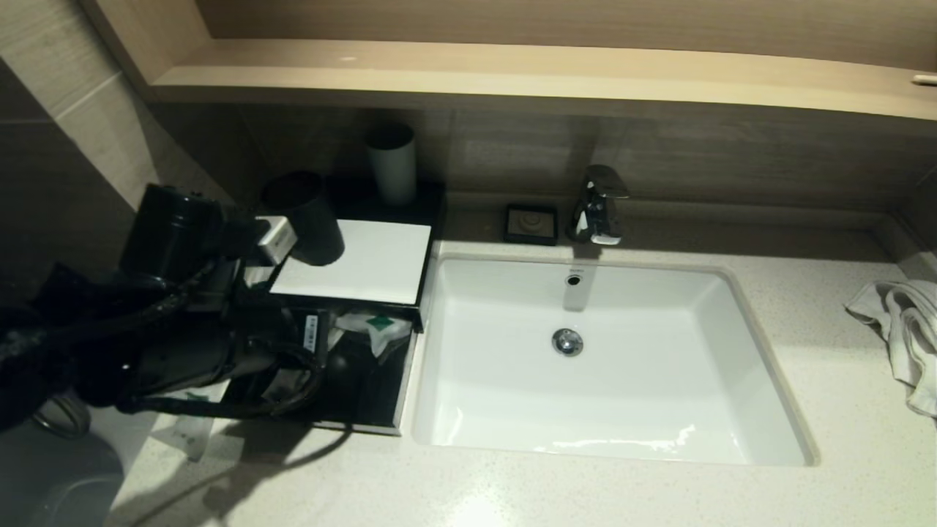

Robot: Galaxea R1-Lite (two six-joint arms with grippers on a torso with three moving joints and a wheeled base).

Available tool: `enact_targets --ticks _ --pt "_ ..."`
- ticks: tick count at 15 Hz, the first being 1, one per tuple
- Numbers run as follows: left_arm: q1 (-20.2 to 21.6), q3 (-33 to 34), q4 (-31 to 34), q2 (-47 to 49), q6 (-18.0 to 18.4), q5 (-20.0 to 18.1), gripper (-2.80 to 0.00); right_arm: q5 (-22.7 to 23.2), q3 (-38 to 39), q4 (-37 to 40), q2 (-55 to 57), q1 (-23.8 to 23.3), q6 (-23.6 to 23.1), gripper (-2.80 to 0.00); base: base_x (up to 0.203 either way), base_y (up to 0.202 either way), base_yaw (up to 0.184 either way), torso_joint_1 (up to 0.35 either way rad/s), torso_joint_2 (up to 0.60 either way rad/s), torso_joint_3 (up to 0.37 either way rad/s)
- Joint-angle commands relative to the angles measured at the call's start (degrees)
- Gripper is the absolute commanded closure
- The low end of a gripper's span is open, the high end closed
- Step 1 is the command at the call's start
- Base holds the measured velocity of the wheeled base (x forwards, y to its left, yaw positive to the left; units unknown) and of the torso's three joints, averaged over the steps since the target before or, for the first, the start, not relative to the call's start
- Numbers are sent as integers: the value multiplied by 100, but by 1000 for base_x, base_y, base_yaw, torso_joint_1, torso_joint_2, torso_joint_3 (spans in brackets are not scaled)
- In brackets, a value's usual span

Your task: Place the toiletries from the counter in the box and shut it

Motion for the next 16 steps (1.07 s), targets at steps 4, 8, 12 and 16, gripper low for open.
enact_targets --ticks 4,8,12,16 --pt "784 238 128 -818 25 12 0 1 0 -1 0 2 -5 0 0 0 0 0 0 0" --pt "1571 295 642 -1211 111 9 0 1 0 -1 0 2 -5 0 0 0 0 0 0 0" --pt "2150 720 736 -1383 283 9 0 1 7 -1 0 1 -5 0 0 0 0 0 0 0" --pt "2428 1267 701 -1402 361 -18 0 1 0 -1 0 2 -5 0 0 0 0 0 0 0"
